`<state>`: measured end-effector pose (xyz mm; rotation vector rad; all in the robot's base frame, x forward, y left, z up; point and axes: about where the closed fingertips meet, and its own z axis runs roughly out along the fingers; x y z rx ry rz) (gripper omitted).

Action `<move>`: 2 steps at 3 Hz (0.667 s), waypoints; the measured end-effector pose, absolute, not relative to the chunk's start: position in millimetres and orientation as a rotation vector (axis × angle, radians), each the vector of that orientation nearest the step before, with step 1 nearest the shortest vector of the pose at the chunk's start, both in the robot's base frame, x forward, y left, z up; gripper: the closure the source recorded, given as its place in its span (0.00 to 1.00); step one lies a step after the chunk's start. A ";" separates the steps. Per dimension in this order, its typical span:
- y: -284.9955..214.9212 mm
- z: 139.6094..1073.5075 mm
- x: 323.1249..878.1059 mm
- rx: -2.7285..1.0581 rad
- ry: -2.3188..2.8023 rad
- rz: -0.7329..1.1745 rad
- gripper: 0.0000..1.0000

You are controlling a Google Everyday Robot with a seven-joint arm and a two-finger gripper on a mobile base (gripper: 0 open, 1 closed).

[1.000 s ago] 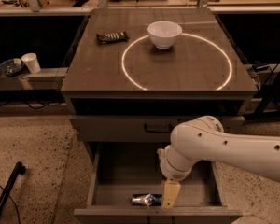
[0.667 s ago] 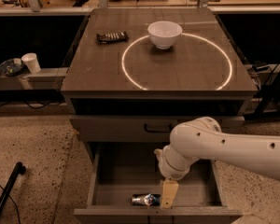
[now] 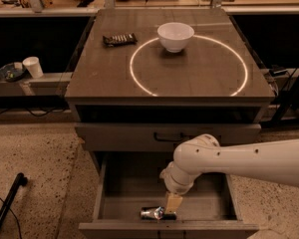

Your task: Pick redbull can from middle drawer and place on counter

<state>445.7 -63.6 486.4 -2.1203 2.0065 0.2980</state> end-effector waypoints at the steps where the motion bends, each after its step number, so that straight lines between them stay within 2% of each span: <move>1: -61.4 453.8 455.5 -2.146 2.002 0.309 0.27; 2: -60.2 425.6 458.2 -2.159 2.004 0.334 0.25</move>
Offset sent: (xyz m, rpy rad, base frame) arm 0.0177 0.0047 -0.0935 -0.0035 0.0534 0.0327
